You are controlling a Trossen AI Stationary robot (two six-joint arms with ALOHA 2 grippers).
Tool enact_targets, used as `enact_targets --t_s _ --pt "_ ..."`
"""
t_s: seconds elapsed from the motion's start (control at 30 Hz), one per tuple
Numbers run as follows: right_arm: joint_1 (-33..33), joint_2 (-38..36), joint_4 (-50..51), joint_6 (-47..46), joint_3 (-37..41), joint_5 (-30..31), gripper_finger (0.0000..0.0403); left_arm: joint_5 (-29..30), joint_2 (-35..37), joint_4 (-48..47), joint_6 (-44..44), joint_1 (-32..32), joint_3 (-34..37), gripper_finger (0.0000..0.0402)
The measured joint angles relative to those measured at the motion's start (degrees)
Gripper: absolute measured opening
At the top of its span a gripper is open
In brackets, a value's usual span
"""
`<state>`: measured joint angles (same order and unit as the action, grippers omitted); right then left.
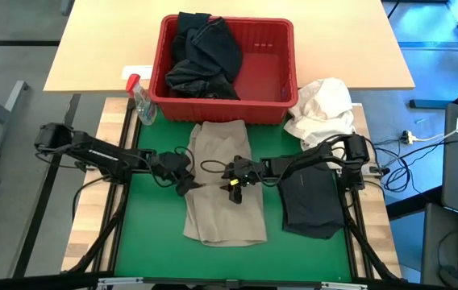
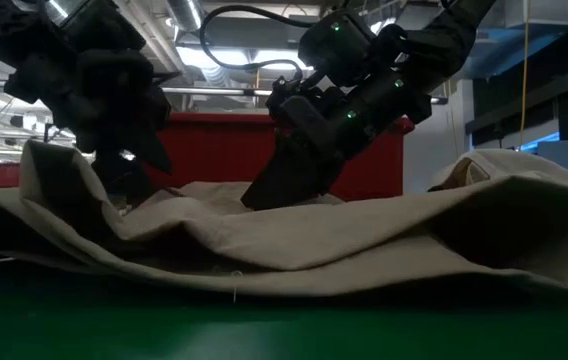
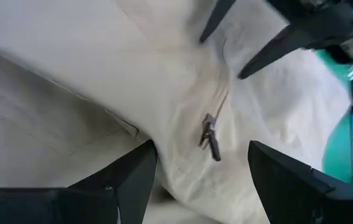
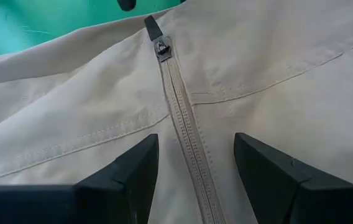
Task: Fold Laundry from Bin
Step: Fold the brown shorts
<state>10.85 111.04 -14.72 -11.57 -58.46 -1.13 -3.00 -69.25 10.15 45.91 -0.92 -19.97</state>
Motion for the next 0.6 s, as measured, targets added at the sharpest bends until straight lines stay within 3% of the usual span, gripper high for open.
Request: enact_targets --t_s 0.27,0.47,0.6 --pt "0.0 0.0 -0.1 0.0 0.0 0.0 0.0209 3.8 -3.1 -2.6 -1.3 0.1 0.0 0.0247" --pt "0.0 0.0 -0.9 0.0 0.0 0.0 0.0209 1.0 -7.7 8.5 -3.4 0.3 0.0 0.0247" --pt "0.0 0.0 -1.3 0.0 0.0 0.0 0.0209 0.4 -10.0 8.8 -4.1 0.5 0.0 0.0247"
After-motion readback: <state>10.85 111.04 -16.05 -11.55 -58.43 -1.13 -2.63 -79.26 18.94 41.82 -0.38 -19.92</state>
